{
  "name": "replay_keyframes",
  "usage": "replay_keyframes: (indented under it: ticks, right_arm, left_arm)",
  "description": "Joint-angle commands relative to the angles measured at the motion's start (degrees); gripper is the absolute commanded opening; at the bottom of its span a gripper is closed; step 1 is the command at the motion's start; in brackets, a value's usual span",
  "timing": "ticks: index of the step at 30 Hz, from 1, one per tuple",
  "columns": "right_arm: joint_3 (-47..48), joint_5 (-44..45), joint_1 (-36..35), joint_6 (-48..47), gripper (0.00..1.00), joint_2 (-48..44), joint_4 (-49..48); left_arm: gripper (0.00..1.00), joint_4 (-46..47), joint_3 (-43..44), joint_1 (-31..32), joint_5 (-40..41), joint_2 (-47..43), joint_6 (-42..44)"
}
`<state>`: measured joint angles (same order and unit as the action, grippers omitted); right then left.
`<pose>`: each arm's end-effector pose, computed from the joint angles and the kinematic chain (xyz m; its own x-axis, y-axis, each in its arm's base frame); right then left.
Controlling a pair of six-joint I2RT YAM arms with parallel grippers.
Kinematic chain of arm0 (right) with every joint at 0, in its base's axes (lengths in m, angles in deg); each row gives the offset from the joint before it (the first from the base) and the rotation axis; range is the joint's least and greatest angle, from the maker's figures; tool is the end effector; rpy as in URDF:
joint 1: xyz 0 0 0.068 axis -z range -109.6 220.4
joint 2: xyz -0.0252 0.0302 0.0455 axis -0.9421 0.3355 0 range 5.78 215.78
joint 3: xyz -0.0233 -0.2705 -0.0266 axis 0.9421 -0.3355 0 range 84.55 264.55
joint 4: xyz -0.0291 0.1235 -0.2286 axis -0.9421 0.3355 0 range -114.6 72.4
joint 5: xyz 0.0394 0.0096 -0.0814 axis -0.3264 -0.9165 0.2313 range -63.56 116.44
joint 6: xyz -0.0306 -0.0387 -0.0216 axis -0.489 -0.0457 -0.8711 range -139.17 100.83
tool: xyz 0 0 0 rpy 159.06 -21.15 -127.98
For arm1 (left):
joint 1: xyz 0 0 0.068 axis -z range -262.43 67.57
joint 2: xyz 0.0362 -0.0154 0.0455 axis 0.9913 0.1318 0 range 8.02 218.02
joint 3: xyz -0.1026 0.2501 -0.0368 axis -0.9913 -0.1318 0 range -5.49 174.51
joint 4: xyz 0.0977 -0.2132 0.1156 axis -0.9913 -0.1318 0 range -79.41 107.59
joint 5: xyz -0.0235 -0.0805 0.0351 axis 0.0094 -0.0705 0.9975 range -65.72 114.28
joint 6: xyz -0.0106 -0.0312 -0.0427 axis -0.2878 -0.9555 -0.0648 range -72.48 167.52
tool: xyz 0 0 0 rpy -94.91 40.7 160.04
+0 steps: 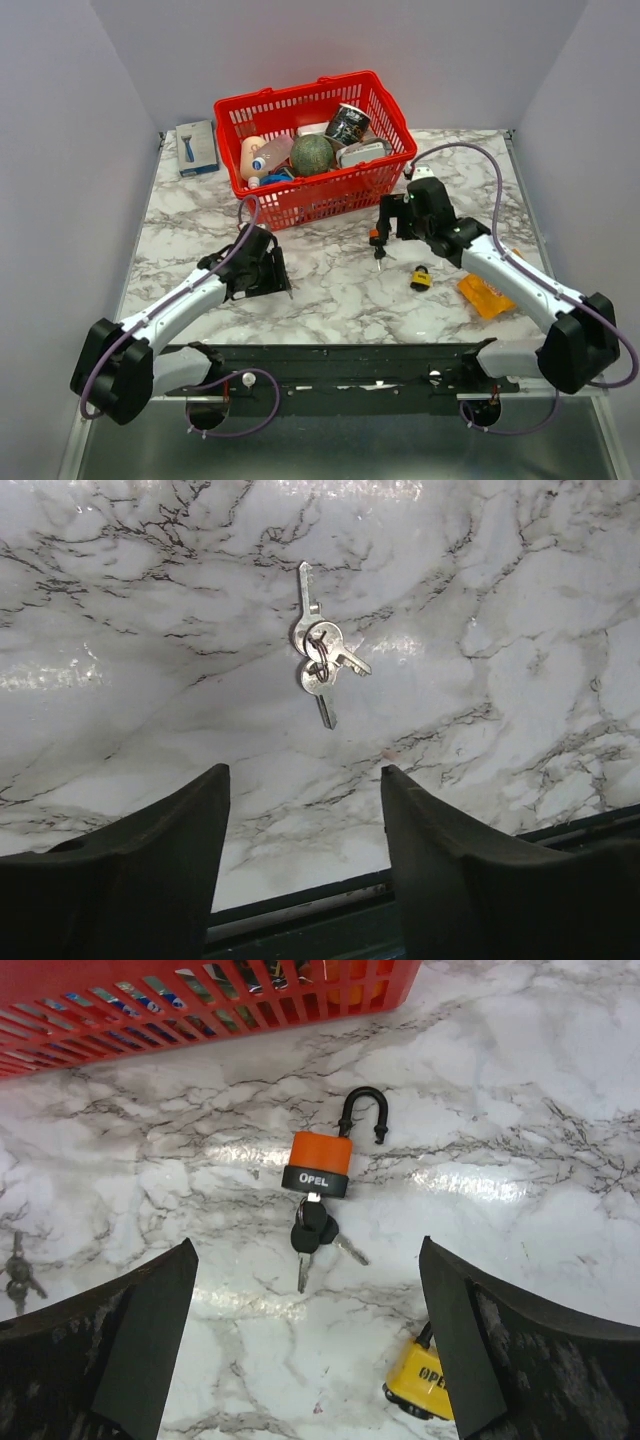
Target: Unlock with the key
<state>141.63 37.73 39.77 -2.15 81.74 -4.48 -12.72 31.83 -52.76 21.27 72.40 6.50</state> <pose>0.2546 0.1427 0.2786 -0.6258 -0.0369 -0.7791 -0.1941 0.9748 0.1098 0.1820 -0.1058 0.2013 -0.8926 -0.2458 -0.3779 -0.0888 0.9177 -0.3871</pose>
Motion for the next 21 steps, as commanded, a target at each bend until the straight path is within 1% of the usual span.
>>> replay_keyframes:
  ticks: [1, 6, 8, 10, 12, 13, 15, 16, 18, 19, 20, 21]
  right_arm:
    - [-2.76, -2.41, 0.22, 3.55, 1.00, -5.81, 4.13]
    - [-2.68, -2.59, 0.22, 4.25, 1.00, -11.18, 8.53]
    - [-2.59, -2.41, 0.22, 3.90, 1.00, -13.20, 9.67]
    - [-2.50, -2.50, 0.22, 3.64, 1.00, -14.35, 10.20]
    - [-2.50, -2.94, 0.22, 3.38, 1.00, -15.31, 10.82]
    - [-2.33, -3.11, 0.22, 3.29, 1.00, -15.58, 11.08]
    - [-2.15, -3.55, 0.22, 3.11, 1.00, -16.02, 11.87]
    - [-2.15, -3.73, 0.22, 3.37, 1.00, -16.37, 12.13]
    - [-2.50, -4.52, 0.22, 3.81, 1.00, -16.90, 12.14]
    - [-2.76, -4.87, 0.22, 3.99, 1.00, -17.25, 12.14]
    - [-2.85, -5.66, 0.22, 4.08, 1.00, -17.43, 12.14]
    - [-2.68, -6.10, 0.22, 3.99, 1.00, -17.60, 12.22]
  left_arm:
    - [0.66, 5.51, -0.23, -0.05, 0.63, 4.42, -1.70]
    - [0.63, 9.38, 1.43, -0.05, 0.55, 10.40, -2.14]
    - [0.59, 10.61, 2.14, 0.04, 0.37, 13.66, -2.14]
    - [0.52, 11.05, 3.28, 0.21, 0.81, 16.38, -1.96]
    - [0.47, 11.32, 4.25, 0.30, 1.33, 17.62, -1.96]
    - [0.39, 11.32, 4.60, 0.30, 1.86, 18.58, -2.05]
    - [0.29, 10.36, 5.48, 0.65, 2.39, 19.29, -2.14]
    - [0.22, 10.18, 5.66, 1.00, 2.56, 19.38, -1.70]
    - [0.15, 10.26, 5.57, 1.62, 4.23, 19.21, -0.83]
    - [0.06, 10.35, 5.40, 1.71, 4.41, 19.29, -0.30]
    - [0.00, 9.83, 5.39, 1.62, 4.41, 19.55, 0.49]
    - [0.00, 9.30, 5.74, 1.79, 4.50, 19.56, 1.02]
